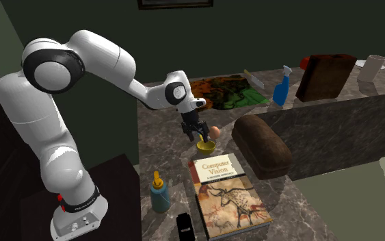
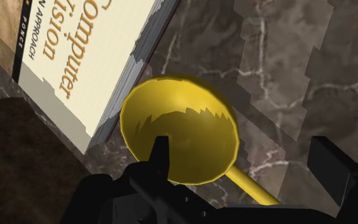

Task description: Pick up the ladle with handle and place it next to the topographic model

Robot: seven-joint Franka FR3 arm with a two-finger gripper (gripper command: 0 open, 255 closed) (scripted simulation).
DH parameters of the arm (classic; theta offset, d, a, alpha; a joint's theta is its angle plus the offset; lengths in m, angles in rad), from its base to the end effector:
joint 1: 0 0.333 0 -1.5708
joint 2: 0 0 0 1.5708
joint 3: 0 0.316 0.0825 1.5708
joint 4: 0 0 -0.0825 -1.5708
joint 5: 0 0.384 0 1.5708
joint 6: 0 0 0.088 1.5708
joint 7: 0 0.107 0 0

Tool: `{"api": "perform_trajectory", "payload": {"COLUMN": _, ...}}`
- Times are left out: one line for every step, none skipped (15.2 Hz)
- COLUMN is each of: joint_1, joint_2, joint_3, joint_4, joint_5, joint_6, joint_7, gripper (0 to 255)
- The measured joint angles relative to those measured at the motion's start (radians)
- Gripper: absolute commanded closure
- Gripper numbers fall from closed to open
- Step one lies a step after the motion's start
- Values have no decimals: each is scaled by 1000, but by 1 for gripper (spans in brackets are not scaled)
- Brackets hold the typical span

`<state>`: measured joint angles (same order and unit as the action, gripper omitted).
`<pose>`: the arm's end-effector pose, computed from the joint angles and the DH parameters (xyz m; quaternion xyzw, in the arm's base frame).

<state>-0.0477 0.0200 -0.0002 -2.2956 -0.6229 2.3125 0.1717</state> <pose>0.5161 -0.0361 0.3431 0.9689 0.1018 0.0125 0.2253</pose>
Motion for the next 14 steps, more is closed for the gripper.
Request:
{"api": "perform_trajectory", "payload": {"joint_1": -2, "joint_2": 1, "joint_3": -2, "joint_4": -2, "joint_5": -2, "joint_6": 5, "joint_7": 0, "gripper": 0}}
{"api": "perform_trajectory", "payload": {"joint_1": -3, "joint_2": 2, "joint_3": -3, "joint_4": -3, "joint_5": -4, "joint_6": 7, "joint_7": 0, "gripper": 0}}
{"api": "perform_trajectory", "payload": {"joint_1": -3, "joint_2": 3, "joint_3": -3, "joint_4": -4, "joint_5": -4, "joint_6": 8, "joint_7": 0, "gripper": 0}}
{"api": "perform_trajectory", "payload": {"joint_1": -3, "joint_2": 3, "joint_3": -3, "joint_4": -4, "joint_5": -5, "joint_6": 9, "joint_7": 1, "gripper": 0}}
{"api": "perform_trajectory", "payload": {"joint_1": -3, "joint_2": 3, "joint_3": -3, "joint_4": -4, "joint_5": -5, "joint_6": 9, "joint_7": 1, "gripper": 0}}
{"api": "perform_trajectory", "payload": {"joint_1": -3, "joint_2": 3, "joint_3": -3, "joint_4": -4, "joint_5": -5, "joint_6": 9, "joint_7": 1, "gripper": 0}}
{"api": "perform_trajectory", "payload": {"joint_1": -3, "joint_2": 3, "joint_3": -3, "joint_4": -4, "joint_5": -5, "joint_6": 9, "joint_7": 1, "gripper": 255}}
{"api": "perform_trajectory", "payload": {"joint_1": -3, "joint_2": 3, "joint_3": -3, "joint_4": -4, "joint_5": -5, "joint_6": 9, "joint_7": 1, "gripper": 255}}
{"api": "perform_trajectory", "payload": {"joint_1": -3, "joint_2": 3, "joint_3": -3, "joint_4": -4, "joint_5": -5, "joint_6": 9, "joint_7": 1, "gripper": 255}}
{"api": "perform_trajectory", "payload": {"joint_1": -3, "joint_2": 3, "joint_3": -3, "joint_4": -4, "joint_5": -5, "joint_6": 9, "joint_7": 1, "gripper": 255}}
{"api": "perform_trajectory", "payload": {"joint_1": -3, "joint_2": 3, "joint_3": -3, "joint_4": -4, "joint_5": -5, "joint_6": 9, "joint_7": 1, "gripper": 255}}
{"api": "perform_trajectory", "payload": {"joint_1": -3, "joint_2": 3, "joint_3": -3, "joint_4": -4, "joint_5": -5, "joint_6": 9, "joint_7": 1, "gripper": 255}}
{"api": "perform_trajectory", "payload": {"joint_1": -3, "joint_2": 3, "joint_3": -3, "joint_4": -4, "joint_5": -5, "joint_6": 9, "joint_7": 1, "gripper": 255}}
{"api": "perform_trajectory", "payload": {"joint_1": -3, "joint_2": 3, "joint_3": -3, "joint_4": -4, "joint_5": -5, "joint_6": 9, "joint_7": 1, "gripper": 255}}
